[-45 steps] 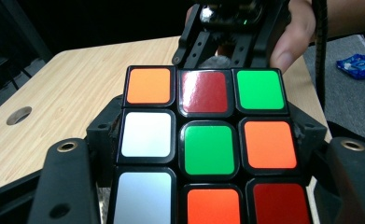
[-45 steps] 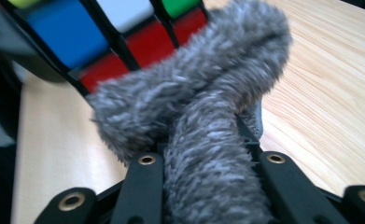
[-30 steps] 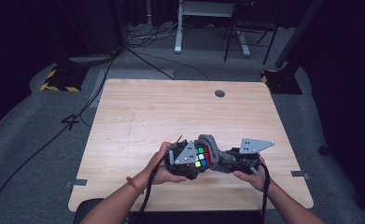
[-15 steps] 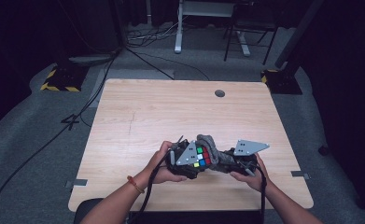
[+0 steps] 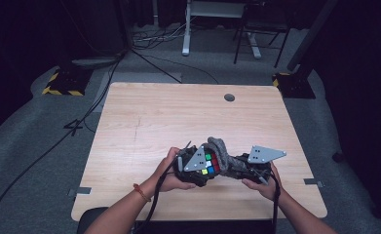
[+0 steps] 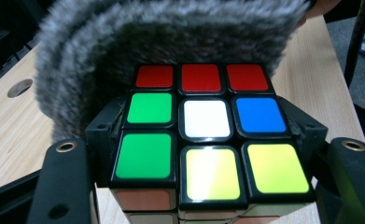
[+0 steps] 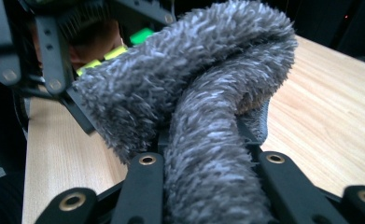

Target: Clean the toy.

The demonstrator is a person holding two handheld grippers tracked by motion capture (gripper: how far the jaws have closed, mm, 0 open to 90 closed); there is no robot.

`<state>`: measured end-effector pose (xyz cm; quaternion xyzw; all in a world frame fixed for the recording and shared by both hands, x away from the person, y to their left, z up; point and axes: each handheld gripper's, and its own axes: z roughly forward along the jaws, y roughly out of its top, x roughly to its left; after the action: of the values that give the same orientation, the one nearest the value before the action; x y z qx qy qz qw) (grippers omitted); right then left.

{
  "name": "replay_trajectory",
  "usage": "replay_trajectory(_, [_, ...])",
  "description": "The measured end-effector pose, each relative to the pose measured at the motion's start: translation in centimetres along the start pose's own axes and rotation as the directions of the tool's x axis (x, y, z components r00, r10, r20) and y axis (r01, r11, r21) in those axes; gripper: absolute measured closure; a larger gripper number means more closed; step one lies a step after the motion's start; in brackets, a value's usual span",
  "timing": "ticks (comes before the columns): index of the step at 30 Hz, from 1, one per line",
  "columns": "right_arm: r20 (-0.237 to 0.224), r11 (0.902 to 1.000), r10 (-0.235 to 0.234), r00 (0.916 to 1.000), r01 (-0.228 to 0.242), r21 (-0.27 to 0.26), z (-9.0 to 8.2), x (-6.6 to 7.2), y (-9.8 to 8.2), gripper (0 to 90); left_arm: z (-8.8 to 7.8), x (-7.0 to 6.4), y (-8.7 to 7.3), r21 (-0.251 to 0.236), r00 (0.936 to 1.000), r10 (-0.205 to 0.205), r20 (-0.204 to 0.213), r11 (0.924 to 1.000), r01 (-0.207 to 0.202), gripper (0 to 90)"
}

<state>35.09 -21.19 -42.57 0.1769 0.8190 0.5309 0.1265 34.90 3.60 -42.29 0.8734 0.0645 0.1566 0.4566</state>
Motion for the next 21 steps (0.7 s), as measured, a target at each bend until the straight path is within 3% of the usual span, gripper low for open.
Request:
replay_trajectory(2, [0.008,0.9997,-0.017,0.9998,0.018,-0.017,-0.3,0.1,0.2,72.4,0.0,-0.2,0.1,0.009,0.9999,0.014,-0.007,0.9999,-0.014,32.8])
replay_trajectory(6, [0.025,0.9997,-0.023,0.9994,0.023,0.007,-0.2,0.0,0.2,72.2,-0.3,-0.5,0.4,-0.015,0.9994,0.031,-0.014,0.9994,-0.032,32.9])
replay_trajectory(10, [0.043,0.9964,-0.035,0.9985,0.032,0.079,0.7,0.0,-0.4,72.2,-1.0,-0.6,0.7,-0.060,0.9990,0.042,-0.014,0.9973,-0.043,32.9])
replay_trajectory(16, [0.001,0.9873,-0.021,0.9998,0.021,0.158,2.1,0.3,-1.2,72.1,-1.6,-0.4,0.9,-0.107,0.9995,0.030,0.006,0.9939,-0.029,32.9])
replay_trajectory(21, [-0.017,0.9928,-0.017,0.9997,0.019,0.118,1.9,0.4,-1.1,72.2,-1.7,-0.2,0.7,-0.122,0.9997,0.021,0.012,0.9924,-0.019,32.8])
